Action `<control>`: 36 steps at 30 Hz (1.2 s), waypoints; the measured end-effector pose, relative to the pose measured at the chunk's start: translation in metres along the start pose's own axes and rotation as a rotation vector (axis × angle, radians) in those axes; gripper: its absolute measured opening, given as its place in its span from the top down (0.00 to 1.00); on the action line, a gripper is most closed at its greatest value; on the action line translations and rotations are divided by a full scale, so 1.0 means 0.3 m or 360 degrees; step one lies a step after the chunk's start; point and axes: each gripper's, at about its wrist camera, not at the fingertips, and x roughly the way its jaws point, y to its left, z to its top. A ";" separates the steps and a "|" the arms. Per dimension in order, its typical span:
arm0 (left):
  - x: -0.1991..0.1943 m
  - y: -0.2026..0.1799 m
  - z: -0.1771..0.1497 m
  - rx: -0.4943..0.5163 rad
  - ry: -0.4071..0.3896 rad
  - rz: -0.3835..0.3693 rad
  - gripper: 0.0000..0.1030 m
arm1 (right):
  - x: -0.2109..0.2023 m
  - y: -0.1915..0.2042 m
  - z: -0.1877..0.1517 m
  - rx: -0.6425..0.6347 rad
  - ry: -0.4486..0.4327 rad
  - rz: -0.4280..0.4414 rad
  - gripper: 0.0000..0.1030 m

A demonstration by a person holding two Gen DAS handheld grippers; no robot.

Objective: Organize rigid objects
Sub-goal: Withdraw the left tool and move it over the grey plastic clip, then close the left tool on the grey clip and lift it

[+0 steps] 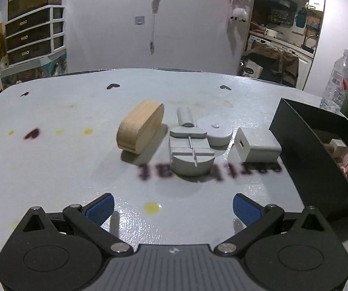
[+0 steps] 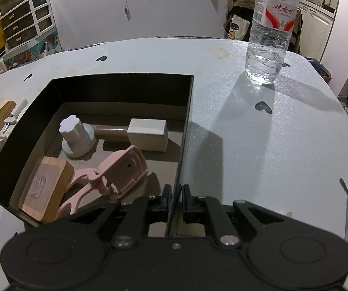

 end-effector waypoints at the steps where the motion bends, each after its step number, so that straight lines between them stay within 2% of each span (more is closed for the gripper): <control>1: 0.010 -0.002 -0.002 0.0005 0.0002 0.0001 0.01 | 0.001 0.000 0.000 0.0000 0.0000 0.0000 0.92; 4: 0.041 -0.017 0.007 0.0038 -0.0020 0.0020 0.03 | 0.002 0.002 0.001 -0.0003 0.0004 -0.0002 0.92; 6: 0.058 -0.029 0.017 0.0059 -0.0040 0.0030 0.09 | 0.003 0.003 -0.001 -0.0005 0.0005 -0.0003 0.92; 8: 0.076 -0.040 0.036 0.0070 -0.0066 0.0041 0.22 | 0.005 0.002 -0.003 -0.0004 0.0007 -0.0002 0.92; 11: 0.107 -0.052 0.067 0.0064 -0.0092 0.0042 0.30 | 0.008 0.002 -0.004 -0.0004 0.0010 -0.0005 0.92; 18: 0.177 -0.094 0.115 0.0111 -0.0130 0.0074 0.32 | 0.010 0.001 -0.003 -0.0007 0.0011 -0.0009 0.92; 21: 0.195 -0.096 0.129 0.0106 -0.0150 0.0073 0.38 | 0.010 0.003 -0.004 -0.0004 0.0010 -0.0010 0.92; 24: 0.196 -0.092 0.131 0.0078 -0.0171 0.0095 0.53 | 0.011 0.003 -0.005 -0.0003 0.0009 -0.0010 0.92; 31: 0.149 -0.083 0.086 0.0043 -0.0197 0.0082 0.54 | 0.009 0.004 -0.006 -0.0003 0.0005 -0.0014 0.92; 36: 0.098 -0.067 0.055 -0.0005 -0.0175 0.0014 0.54 | 0.008 0.003 -0.006 0.0000 0.0002 -0.0013 0.92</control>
